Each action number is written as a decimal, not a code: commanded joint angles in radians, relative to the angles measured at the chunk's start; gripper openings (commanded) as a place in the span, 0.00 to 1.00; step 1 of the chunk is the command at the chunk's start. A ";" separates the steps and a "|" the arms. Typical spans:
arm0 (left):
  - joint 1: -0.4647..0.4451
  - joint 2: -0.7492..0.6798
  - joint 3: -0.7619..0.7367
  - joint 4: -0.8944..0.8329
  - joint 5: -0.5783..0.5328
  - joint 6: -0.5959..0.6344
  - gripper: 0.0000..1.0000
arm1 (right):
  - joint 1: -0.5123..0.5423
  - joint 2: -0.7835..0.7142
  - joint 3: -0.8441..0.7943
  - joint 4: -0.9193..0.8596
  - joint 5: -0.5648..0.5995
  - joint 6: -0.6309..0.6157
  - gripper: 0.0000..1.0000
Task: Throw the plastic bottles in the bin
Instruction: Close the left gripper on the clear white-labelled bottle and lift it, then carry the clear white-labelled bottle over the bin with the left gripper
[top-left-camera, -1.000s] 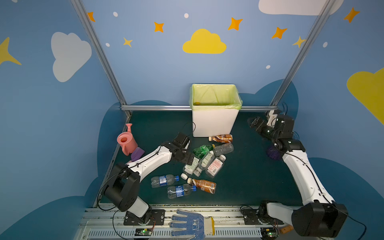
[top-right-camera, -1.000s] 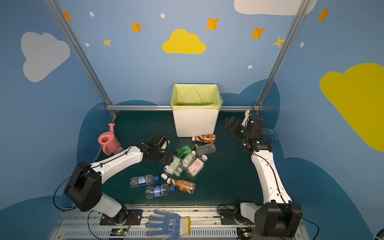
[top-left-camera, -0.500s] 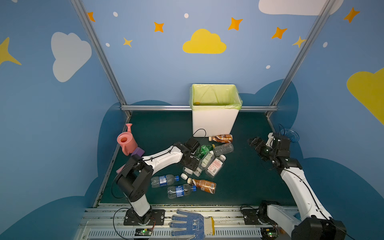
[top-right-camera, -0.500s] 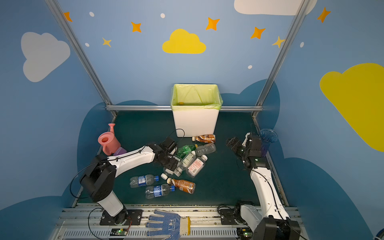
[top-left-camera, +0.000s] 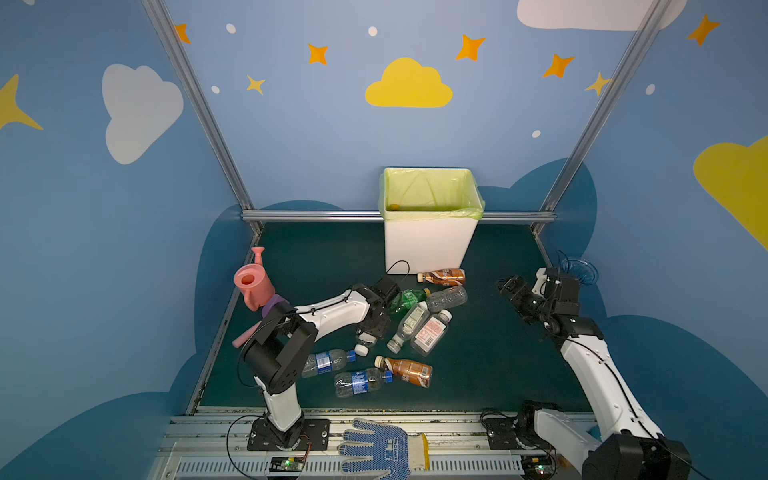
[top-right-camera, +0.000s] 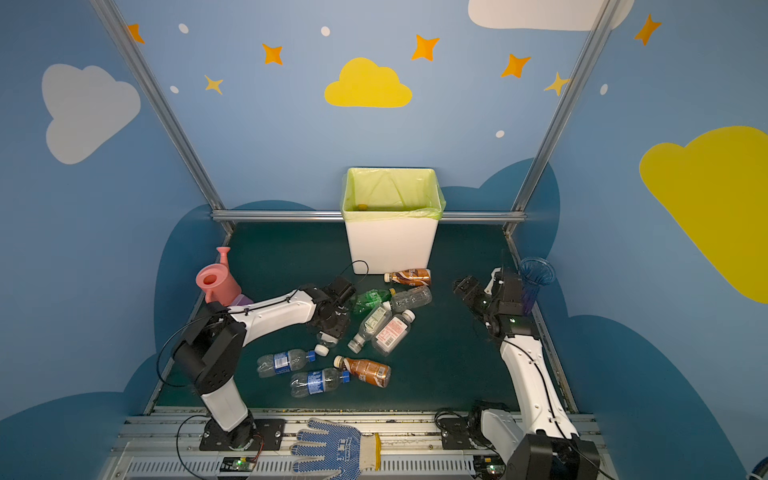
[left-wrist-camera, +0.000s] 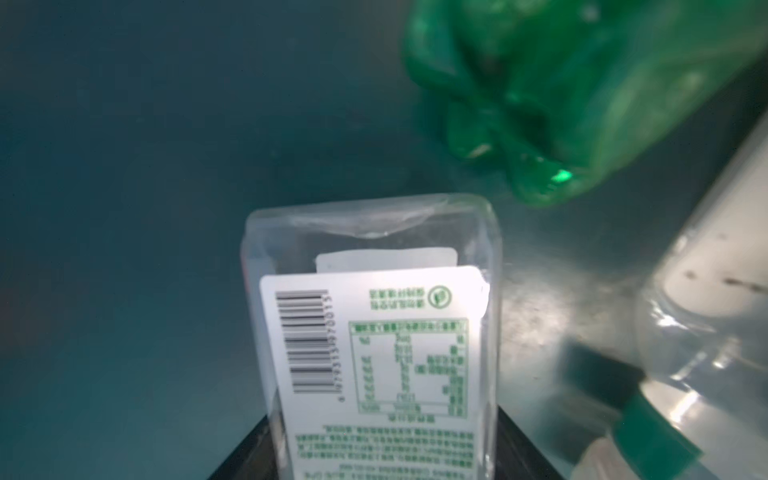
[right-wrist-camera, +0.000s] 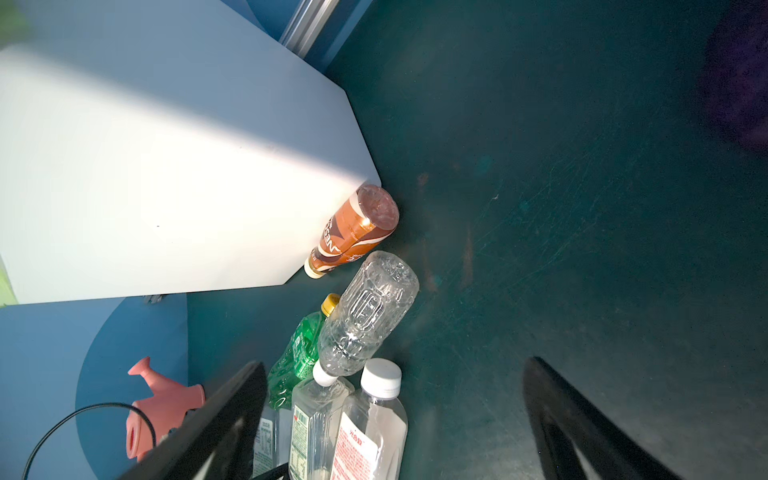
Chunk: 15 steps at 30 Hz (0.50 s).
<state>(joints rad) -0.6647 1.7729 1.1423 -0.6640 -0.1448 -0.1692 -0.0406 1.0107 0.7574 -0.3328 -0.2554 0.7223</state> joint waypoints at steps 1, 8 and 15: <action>0.036 -0.010 -0.016 -0.026 -0.027 -0.017 0.70 | -0.004 -0.009 -0.011 -0.005 -0.010 -0.005 0.95; 0.076 -0.094 -0.025 0.035 0.046 -0.069 0.57 | -0.006 -0.009 -0.011 -0.002 -0.013 0.000 0.95; 0.229 -0.369 0.077 0.156 0.101 -0.126 0.52 | -0.010 -0.012 -0.009 -0.004 -0.013 -0.006 0.95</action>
<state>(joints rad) -0.4992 1.5208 1.1416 -0.6041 -0.0628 -0.2543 -0.0463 1.0107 0.7570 -0.3328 -0.2558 0.7219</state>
